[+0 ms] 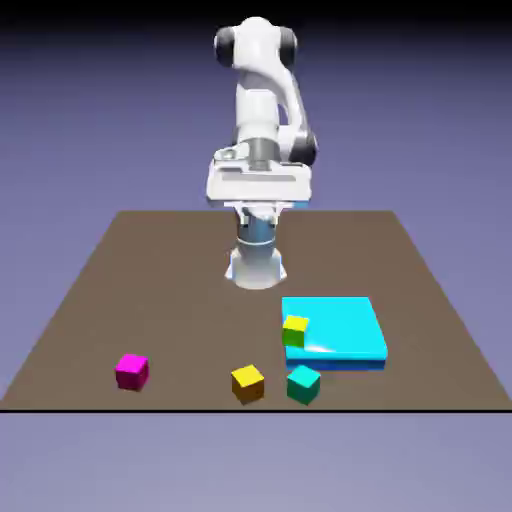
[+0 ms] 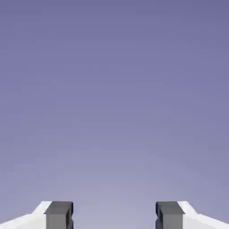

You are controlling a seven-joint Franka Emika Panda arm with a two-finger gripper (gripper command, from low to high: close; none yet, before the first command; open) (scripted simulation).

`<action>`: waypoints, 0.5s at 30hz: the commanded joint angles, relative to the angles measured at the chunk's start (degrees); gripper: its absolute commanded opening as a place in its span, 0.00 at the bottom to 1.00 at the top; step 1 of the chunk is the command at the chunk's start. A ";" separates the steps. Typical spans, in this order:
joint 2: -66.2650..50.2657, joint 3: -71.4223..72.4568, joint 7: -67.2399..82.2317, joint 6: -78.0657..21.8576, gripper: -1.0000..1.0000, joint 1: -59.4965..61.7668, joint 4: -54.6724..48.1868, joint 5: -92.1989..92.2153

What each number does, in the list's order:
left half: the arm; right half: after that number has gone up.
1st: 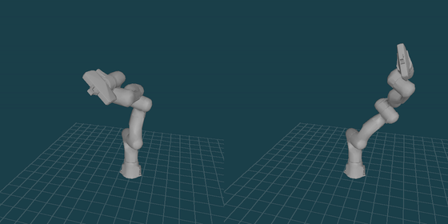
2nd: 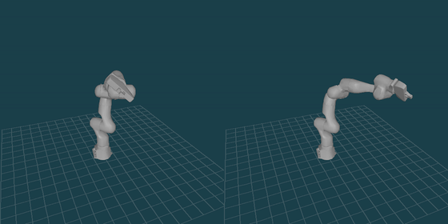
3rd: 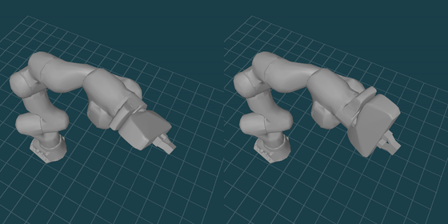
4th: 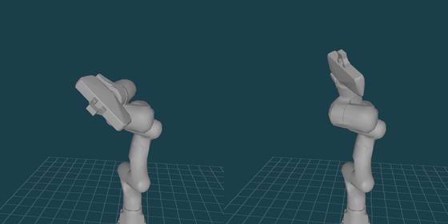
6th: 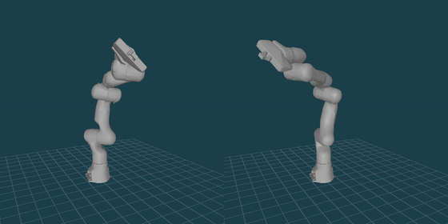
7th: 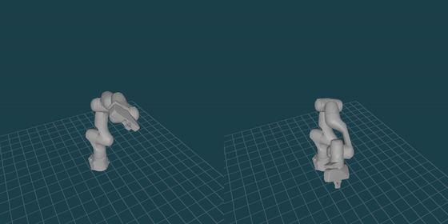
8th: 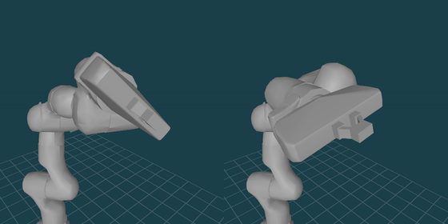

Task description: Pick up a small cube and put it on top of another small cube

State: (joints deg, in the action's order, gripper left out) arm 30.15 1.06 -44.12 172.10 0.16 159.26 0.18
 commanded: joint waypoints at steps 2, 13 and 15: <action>-4.16 1.75 -2.76 -3.17 0.50 1.41 -2.88 0.31; -27.00 11.38 -17.92 -20.59 0.50 9.18 -18.73 1.99; -31.15 13.13 -20.68 -23.75 0.50 10.59 -21.61 2.30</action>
State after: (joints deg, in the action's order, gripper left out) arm -0.99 14.18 -64.79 148.35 10.72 137.66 2.48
